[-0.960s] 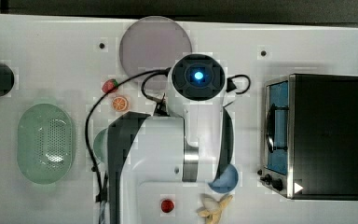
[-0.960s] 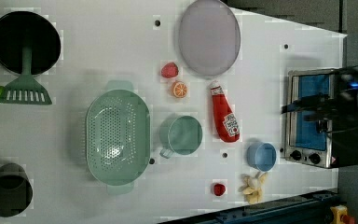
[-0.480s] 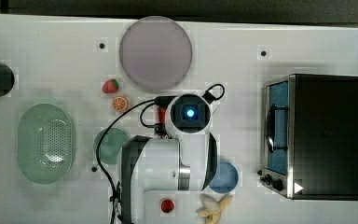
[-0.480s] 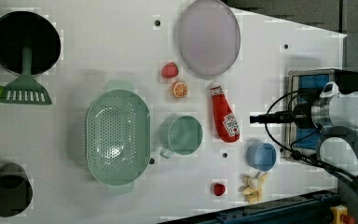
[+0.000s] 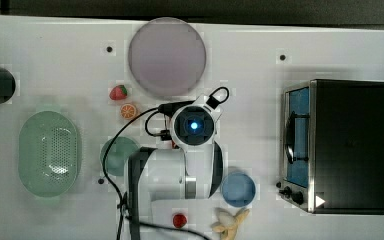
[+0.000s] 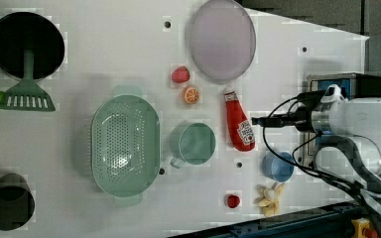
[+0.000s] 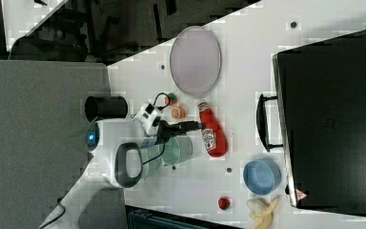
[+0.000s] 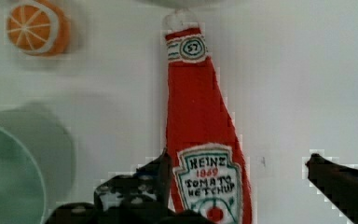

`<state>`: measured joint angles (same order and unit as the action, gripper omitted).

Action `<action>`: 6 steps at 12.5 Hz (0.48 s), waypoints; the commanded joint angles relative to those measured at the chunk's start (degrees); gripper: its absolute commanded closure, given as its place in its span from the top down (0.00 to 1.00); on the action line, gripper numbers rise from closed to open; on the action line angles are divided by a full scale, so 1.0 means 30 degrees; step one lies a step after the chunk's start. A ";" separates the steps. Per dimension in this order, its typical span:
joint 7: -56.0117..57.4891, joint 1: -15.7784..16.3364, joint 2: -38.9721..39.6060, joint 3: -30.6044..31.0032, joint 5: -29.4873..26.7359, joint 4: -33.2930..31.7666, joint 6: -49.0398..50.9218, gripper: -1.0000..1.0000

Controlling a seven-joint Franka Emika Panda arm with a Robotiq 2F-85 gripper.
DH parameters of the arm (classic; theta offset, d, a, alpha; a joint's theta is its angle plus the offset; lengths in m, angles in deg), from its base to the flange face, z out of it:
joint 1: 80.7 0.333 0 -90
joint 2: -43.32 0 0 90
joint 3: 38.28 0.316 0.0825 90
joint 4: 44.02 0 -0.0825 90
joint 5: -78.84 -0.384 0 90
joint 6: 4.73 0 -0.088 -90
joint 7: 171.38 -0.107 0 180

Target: Pick Ketchup from the table and place it in strainer.

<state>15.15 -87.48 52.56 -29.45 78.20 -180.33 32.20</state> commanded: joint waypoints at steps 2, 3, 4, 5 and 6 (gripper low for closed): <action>0.0717 0.0114 0.2599 -0.0148 -0.0006 -0.0114 -0.1369 1.00; 0.0710 0.0115 0.3049 -0.0181 -0.0006 -0.0120 -0.1786 1.00; 0.0710 0.0115 0.3427 -0.0234 0.0000 -0.0108 -0.2240 1.00; 0.0710 0.0116 0.3699 -0.0273 0.0004 -0.0108 -0.2570 1.00; 0.0711 0.0116 0.3865 -0.0309 0.0004 -0.0118 -0.2757 1.00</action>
<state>15.41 -87.45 66.91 -30.00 78.04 -181.33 25.85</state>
